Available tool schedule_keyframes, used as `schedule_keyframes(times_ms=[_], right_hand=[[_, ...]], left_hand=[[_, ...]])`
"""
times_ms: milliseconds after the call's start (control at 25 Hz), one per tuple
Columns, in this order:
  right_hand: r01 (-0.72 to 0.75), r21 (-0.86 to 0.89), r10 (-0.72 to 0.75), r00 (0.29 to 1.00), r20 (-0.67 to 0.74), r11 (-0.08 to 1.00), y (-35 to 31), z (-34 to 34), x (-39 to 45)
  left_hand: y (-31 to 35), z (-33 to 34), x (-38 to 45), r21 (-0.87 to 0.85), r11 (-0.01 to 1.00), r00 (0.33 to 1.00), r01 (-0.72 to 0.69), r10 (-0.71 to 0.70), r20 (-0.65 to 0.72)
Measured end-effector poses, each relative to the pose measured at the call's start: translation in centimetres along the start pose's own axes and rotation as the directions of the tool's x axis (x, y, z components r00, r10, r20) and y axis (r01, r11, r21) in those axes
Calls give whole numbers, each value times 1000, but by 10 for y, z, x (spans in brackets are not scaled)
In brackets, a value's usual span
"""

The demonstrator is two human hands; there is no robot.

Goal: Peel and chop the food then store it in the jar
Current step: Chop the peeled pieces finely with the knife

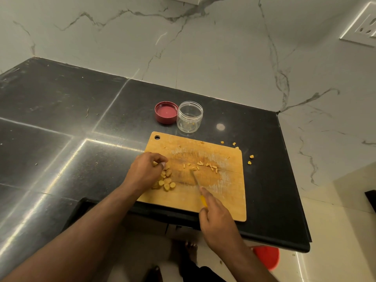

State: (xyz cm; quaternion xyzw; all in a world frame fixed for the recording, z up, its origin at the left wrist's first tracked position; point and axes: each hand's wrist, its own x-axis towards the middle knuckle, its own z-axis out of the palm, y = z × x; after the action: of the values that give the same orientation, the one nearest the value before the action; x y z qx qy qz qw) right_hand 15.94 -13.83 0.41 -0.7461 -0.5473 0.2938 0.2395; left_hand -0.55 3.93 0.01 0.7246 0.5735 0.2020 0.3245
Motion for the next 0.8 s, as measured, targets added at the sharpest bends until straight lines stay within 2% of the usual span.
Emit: schedule_keyframes(times_ms=[120, 400, 480, 640, 800], right_hand=[[-68, 45, 72, 994, -81, 997, 8, -6, -10], [70, -40, -70, 998, 6, 997, -16, 8, 18], [45, -54, -45, 999, -1, 998, -14, 8, 20], [-101, -2, 100, 987, -124, 995, 3, -2, 9], [-53, 11, 53, 997, -50, 999, 7, 0, 2]], left_hand=[[-6, 0, -2, -12, 1000, 1000, -15, 15, 15], [-7, 0, -5, -34, 999, 1000, -5, 5, 16], [-8, -1, -6, -63, 998, 1000, 5, -4, 15], [-7, -3, -6, -82, 997, 1000, 1, 1, 23], [-5, -4, -4, -69, 998, 1000, 10, -8, 26]])
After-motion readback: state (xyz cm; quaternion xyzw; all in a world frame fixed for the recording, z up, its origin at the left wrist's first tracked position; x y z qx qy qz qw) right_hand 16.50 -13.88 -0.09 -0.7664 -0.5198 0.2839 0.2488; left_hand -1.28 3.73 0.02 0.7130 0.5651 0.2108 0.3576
